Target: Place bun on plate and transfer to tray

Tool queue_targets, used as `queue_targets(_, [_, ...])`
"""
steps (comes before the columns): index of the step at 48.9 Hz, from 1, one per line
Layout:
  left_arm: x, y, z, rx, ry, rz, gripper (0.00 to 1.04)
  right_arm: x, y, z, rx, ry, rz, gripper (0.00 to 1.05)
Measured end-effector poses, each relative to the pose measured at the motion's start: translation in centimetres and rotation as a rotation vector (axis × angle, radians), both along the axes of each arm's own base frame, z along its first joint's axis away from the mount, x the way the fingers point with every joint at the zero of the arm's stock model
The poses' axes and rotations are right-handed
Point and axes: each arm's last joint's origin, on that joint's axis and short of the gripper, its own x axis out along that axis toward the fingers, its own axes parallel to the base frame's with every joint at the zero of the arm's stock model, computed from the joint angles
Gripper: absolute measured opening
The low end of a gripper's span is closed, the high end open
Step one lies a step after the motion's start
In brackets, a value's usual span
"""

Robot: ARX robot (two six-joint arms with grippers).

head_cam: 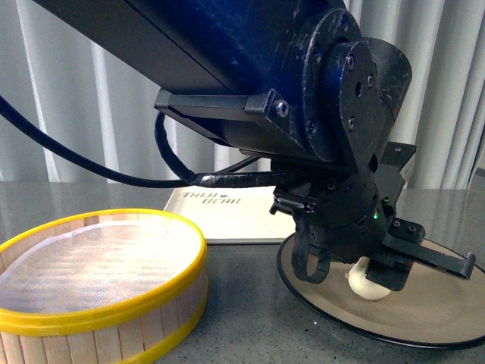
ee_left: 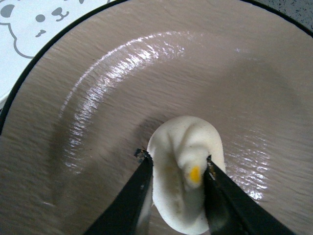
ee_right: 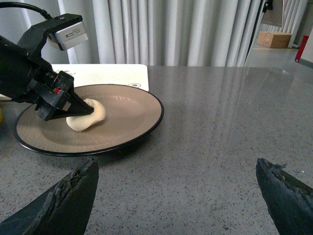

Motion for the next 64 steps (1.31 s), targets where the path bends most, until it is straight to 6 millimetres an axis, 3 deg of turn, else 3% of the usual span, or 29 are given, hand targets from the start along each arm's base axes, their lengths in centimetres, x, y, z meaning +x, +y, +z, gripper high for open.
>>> queue_targets(17, [-0.1,-0.3,0.1,-0.045,0.098,0.049,0.99,0.0,0.0,0.0,0.0,0.0,0.0,0.96])
queue_targets(30, [0.0,-0.5,0.3,-0.068,0.109,0.06,0.98,0.0,0.0,0.0,0.0,0.0,0.0,0.96])
queue_targets(44, [0.8,0.2,1.9,-0.156,0.122,0.093,0.98,0.0,0.0,0.0,0.0,0.0,0.0,0.96])
queue_targets(49, [1.4,1.5,3.1,-0.199,0.091,0.137,0.98,0.0,0.0,0.0,0.0,0.0,0.0,0.96])
queue_targets(55, [2.4,5.0,5.4,-0.279,0.015,0.246,0.98,0.0,0.0,0.0,0.0,0.0,0.0,0.96])
queue_targets(64, [3.6,14.1,8.5,-0.393,-0.133,0.561,0.98,0.0,0.0,0.0,0.0,0.0,0.0,0.96])
